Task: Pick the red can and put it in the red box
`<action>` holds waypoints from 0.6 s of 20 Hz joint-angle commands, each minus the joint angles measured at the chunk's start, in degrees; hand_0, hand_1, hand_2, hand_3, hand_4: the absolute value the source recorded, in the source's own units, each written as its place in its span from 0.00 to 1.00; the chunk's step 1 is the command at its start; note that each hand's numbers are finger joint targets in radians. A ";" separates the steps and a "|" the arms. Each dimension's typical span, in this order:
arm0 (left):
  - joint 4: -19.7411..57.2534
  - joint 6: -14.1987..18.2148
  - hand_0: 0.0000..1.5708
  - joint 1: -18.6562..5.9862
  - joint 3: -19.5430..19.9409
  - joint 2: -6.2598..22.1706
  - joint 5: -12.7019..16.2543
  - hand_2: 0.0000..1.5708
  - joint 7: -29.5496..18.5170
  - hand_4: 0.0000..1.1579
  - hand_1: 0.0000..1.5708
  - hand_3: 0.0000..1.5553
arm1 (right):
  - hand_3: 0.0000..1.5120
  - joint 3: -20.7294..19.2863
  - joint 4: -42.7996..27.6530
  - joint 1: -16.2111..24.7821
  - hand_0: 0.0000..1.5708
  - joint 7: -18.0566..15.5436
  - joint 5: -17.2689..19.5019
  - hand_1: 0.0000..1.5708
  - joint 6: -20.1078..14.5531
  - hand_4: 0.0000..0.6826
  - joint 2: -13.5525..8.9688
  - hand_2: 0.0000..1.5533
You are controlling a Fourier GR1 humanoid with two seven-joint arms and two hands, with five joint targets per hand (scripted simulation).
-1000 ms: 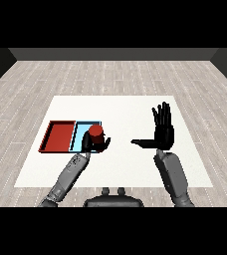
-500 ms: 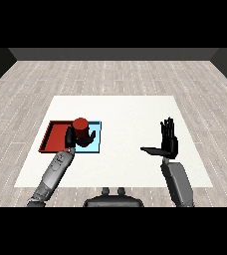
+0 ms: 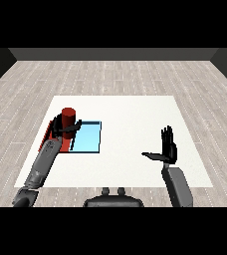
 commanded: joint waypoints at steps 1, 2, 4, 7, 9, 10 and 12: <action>12.92 -2.46 1.00 -0.28 5.30 3.24 0.90 0.98 -4.92 0.94 1.00 0.92 | 0.00 -0.90 0.85 1.11 0.00 0.01 -0.25 0.00 0.54 0.00 -0.31 0.00; 17.16 -1.32 1.00 -3.17 5.21 2.19 -0.12 0.99 -2.61 0.95 1.00 0.94 | 0.00 -0.90 4.31 0.40 0.00 -2.70 0.95 0.00 2.69 0.00 -1.60 0.00; 23.43 -2.93 1.00 -2.76 8.23 3.89 1.13 1.00 -7.11 0.95 1.00 0.95 | 0.00 -0.38 4.71 -2.33 0.00 -2.65 1.50 0.00 1.11 0.00 0.29 0.00; 33.11 -2.16 1.00 -4.00 9.84 1.97 0.55 1.00 -11.61 0.94 1.00 0.96 | 0.00 -0.97 8.80 -4.64 0.00 -4.52 2.20 0.00 1.38 0.00 1.00 0.00; 39.99 -3.32 1.00 -4.86 11.17 2.21 0.68 1.00 -14.80 0.92 1.00 0.96 | 0.00 -0.89 5.09 -2.56 0.00 -4.98 2.14 0.00 1.52 0.00 0.67 0.00; 43.06 0.20 1.00 -6.53 10.28 2.11 -1.82 1.00 -12.99 0.90 1.00 0.97 | 0.00 -2.12 6.10 -2.97 0.00 -5.29 0.79 0.00 3.64 0.00 -0.76 0.00; 48.36 1.45 0.89 -9.40 9.58 1.87 -3.59 0.91 -9.83 0.90 0.89 0.92 | 0.00 -1.48 3.46 -2.31 0.00 -4.28 2.28 0.00 0.90 0.00 0.04 0.00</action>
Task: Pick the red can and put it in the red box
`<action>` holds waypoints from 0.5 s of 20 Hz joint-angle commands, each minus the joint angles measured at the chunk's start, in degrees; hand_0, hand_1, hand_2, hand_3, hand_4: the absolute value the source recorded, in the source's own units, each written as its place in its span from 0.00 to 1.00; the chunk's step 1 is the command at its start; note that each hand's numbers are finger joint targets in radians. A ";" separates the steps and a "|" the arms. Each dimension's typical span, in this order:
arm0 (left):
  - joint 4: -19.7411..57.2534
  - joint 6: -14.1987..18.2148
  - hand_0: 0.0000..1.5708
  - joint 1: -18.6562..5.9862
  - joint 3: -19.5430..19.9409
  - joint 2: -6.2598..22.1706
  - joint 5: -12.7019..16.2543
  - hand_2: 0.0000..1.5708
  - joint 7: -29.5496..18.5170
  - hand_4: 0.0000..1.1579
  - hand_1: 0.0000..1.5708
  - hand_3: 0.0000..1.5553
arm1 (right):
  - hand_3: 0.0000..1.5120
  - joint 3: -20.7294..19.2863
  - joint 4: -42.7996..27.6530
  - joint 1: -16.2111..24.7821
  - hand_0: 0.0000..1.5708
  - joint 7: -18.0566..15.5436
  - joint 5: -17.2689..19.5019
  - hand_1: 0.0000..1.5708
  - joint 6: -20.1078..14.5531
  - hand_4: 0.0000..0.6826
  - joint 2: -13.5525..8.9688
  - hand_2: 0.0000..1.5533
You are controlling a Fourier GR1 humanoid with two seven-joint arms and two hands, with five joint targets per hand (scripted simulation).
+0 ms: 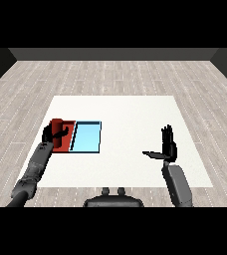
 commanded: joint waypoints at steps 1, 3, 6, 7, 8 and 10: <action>12.50 3.70 0.90 -3.30 0.78 -1.16 -2.45 0.90 0.15 0.87 0.90 0.89 | 0.00 -0.88 -1.37 1.29 0.00 -1.11 0.17 0.00 1.13 0.00 -1.53 0.00; 16.28 2.39 0.44 -4.19 0.81 0.55 -3.06 0.48 1.48 0.71 0.44 0.53 | 0.00 0.51 0.02 -0.48 0.00 -2.42 1.88 0.00 0.19 0.00 -0.03 0.00; 20.99 1.54 0.40 -6.31 1.01 1.22 -3.71 0.43 3.24 0.59 0.40 0.09 | 0.00 -0.90 -2.24 2.33 0.00 -3.72 0.41 0.00 0.72 0.00 -0.04 0.00; 22.60 3.13 0.54 -9.43 0.25 -0.62 -4.79 0.51 6.60 0.61 0.54 0.00 | 0.00 -0.53 -2.35 0.63 0.00 -2.49 1.44 0.00 0.07 0.00 -0.40 0.00; 23.06 2.89 0.51 -6.88 0.72 -0.44 -4.44 0.48 3.28 0.61 0.51 0.00 | 0.00 -0.63 -0.66 0.99 0.00 -4.84 1.73 0.00 1.07 0.00 -0.47 0.00; 22.74 0.15 0.72 -6.67 4.41 -0.69 -0.66 0.70 1.52 0.45 0.72 0.00 | 0.00 -0.83 -2.37 1.49 0.00 -3.52 1.85 0.00 0.78 0.00 -1.24 0.00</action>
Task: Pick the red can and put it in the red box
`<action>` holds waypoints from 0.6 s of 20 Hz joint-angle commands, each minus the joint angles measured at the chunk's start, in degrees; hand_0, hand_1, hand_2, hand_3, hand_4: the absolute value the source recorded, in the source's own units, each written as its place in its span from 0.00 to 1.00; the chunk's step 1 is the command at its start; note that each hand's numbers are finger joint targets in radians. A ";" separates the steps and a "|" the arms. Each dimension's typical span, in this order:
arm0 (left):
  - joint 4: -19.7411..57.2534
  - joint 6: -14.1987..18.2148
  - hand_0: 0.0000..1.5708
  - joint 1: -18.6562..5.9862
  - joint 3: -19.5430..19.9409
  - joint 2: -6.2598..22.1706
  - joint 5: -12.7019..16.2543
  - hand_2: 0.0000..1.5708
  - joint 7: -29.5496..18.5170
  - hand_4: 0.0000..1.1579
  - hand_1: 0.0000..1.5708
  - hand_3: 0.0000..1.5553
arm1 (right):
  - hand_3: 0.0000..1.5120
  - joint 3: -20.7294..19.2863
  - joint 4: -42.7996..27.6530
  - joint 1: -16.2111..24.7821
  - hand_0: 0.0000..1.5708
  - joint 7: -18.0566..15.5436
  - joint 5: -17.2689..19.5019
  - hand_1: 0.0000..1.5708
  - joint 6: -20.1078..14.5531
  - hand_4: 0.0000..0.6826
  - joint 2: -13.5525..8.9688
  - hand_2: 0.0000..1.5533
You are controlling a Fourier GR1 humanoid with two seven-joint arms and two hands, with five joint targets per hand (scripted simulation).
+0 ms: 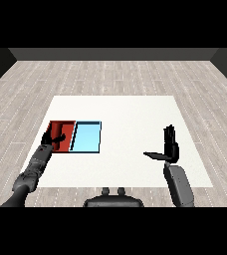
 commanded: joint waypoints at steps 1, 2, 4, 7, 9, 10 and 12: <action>5.07 -1.59 0.79 -0.52 -0.28 -0.34 -1.14 0.74 -0.03 0.39 0.79 0.00 | 0.00 0.87 -0.19 1.04 0.00 -2.36 0.78 0.00 0.15 0.00 1.26 0.00; 4.91 -4.05 0.45 -0.05 0.79 -1.17 0.05 0.44 -1.37 0.44 0.45 0.00 | 0.00 -0.13 1.83 1.30 0.00 -3.95 -0.94 0.00 2.38 0.00 1.15 0.00; 6.56 -8.31 0.00 -2.14 -2.78 3.01 -3.84 0.00 1.12 0.56 0.00 0.00 | 0.00 -0.43 -2.33 0.63 0.00 0.00 -0.87 0.00 1.27 0.00 -0.18 0.00; 8.77 -6.27 0.00 -3.56 -6.07 0.85 -7.39 0.00 5.55 0.00 0.00 0.00 | 0.00 -0.88 -2.72 -1.91 0.00 1.51 -1.72 0.00 1.12 0.00 0.10 0.00; 8.92 -7.05 0.00 -4.79 -6.37 1.27 -7.87 0.00 6.88 0.00 0.00 0.00 | 0.00 -0.15 -4.37 1.23 0.00 0.70 -1.67 0.00 2.44 0.00 -0.04 0.00; 9.37 -10.30 0.00 -6.19 -6.82 2.81 -8.34 0.00 8.93 0.00 0.00 0.00 | 0.00 0.46 -1.02 -0.34 0.00 -1.35 -0.47 0.00 2.15 0.00 1.23 0.00; 8.67 -9.63 0.00 -4.08 -3.21 3.45 -4.76 0.00 7.42 0.00 0.00 0.00 | 0.00 1.15 -2.63 3.12 0.00 -3.32 -0.17 0.00 3.38 0.00 1.30 0.00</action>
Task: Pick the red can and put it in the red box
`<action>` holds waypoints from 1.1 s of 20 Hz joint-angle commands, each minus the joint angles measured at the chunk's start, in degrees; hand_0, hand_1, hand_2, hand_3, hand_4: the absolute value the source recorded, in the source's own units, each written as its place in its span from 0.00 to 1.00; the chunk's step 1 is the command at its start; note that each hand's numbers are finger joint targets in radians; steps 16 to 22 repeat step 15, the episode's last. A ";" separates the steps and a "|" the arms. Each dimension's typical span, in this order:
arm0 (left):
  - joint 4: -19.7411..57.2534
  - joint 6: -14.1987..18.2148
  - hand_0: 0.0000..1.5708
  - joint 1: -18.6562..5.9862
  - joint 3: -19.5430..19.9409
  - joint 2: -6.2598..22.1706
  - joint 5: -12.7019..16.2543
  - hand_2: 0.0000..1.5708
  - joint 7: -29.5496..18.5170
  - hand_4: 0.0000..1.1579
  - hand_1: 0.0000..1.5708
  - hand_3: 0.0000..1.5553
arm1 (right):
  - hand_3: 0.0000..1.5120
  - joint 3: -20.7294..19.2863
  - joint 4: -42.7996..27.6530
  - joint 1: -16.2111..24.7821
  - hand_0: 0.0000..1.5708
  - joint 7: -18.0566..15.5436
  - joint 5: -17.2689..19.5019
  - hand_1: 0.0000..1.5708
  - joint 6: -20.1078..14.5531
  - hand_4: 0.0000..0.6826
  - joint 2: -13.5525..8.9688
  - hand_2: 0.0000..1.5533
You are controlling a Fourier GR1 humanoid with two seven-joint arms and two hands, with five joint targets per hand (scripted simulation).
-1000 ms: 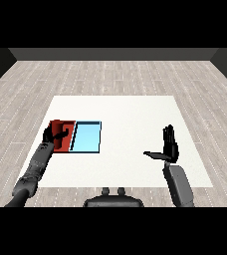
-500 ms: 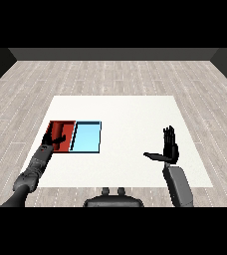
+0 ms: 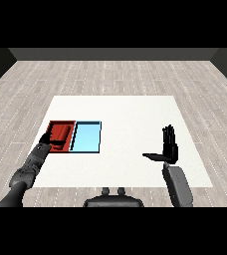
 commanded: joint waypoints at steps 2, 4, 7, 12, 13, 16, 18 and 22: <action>-0.02 2.38 0.00 -0.64 1.87 -1.64 1.57 0.00 2.44 0.00 0.00 0.00 | 0.00 0.23 -3.37 3.88 0.00 -0.92 -0.47 0.00 1.55 0.00 -0.06 0.00; -4.19 5.22 0.00 2.54 6.22 0.61 5.89 0.00 -7.42 0.00 0.00 0.00 | 0.00 -1.02 -1.47 2.27 0.00 -2.11 -0.48 0.00 1.98 0.00 -0.86 0.00; -10.98 4.52 0.00 1.46 13.96 0.43 13.67 0.00 -16.56 0.00 0.00 0.00 | 0.00 -0.43 -2.25 2.09 0.00 -1.10 -0.80 0.00 2.83 0.00 -1.26 0.00; -22.49 -0.79 0.00 0.40 19.48 -5.73 20.69 0.00 -32.59 0.00 0.00 0.00 | 0.00 1.70 -1.74 0.85 0.00 -0.58 -0.25 0.00 2.45 0.00 0.76 0.00; -24.78 -2.25 0.00 3.21 19.52 -6.28 21.28 0.00 -35.95 0.00 0.00 0.00 | 0.00 2.05 -1.70 2.81 0.00 -1.57 -0.01 0.00 2.50 0.00 1.22 0.00; -29.10 -4.93 0.00 4.30 18.74 -8.86 22.12 0.00 -37.88 0.00 0.00 0.00 | 0.00 1.62 -4.58 4.29 0.00 -1.07 -0.60 0.00 3.44 0.00 -0.10 0.00; -29.10 -4.93 0.00 4.30 18.74 -8.86 22.12 0.00 -37.88 0.00 0.00 0.00 | 0.00 1.62 -4.58 4.29 0.00 -1.07 -0.60 0.00 3.44 0.00 -0.10 0.00; -29.10 -4.93 0.00 4.30 18.74 -8.86 22.12 0.00 -37.88 0.00 0.00 0.00 | 0.00 1.62 -4.58 4.29 0.00 -1.07 -0.60 0.00 3.44 0.00 -0.10 0.00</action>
